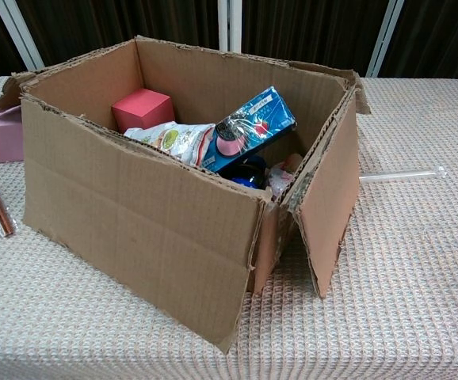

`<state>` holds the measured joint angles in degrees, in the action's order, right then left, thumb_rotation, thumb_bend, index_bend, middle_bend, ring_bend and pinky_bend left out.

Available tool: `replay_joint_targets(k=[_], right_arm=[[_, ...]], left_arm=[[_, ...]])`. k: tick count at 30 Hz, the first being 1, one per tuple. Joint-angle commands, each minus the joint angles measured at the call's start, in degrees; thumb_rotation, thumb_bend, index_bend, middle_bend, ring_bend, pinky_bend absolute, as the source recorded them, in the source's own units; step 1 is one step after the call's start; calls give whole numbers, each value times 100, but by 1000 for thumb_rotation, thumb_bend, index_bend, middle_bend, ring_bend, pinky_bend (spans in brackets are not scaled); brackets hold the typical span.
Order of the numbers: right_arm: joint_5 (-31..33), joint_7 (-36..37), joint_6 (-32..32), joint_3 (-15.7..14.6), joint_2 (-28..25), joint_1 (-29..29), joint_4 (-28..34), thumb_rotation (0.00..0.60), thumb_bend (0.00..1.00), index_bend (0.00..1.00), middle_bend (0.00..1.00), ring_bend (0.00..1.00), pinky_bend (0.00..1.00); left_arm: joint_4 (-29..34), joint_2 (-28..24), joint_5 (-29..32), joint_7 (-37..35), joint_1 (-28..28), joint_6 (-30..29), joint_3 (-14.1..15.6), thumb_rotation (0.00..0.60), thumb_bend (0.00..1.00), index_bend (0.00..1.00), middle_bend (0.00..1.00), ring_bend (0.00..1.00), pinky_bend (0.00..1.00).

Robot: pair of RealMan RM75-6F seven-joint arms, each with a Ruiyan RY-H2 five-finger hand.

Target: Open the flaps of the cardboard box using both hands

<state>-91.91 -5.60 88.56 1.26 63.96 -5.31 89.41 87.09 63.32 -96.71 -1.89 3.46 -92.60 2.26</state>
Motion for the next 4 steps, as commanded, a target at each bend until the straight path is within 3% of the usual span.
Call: replay_joint_targets(k=[1,4], right_arm=[[446,48,596,109,988,515,-1247,600,456,0,0,0,0],[478,98,594,172,1028,508,-1287,600,456,0,0,0,0]], left_arm=[[-125,120,-17,177,-30,-23,-20,266,12,66,103,58,189],[-153,119,88,229,-2,74,-63,267,12,66,101,57,189]])
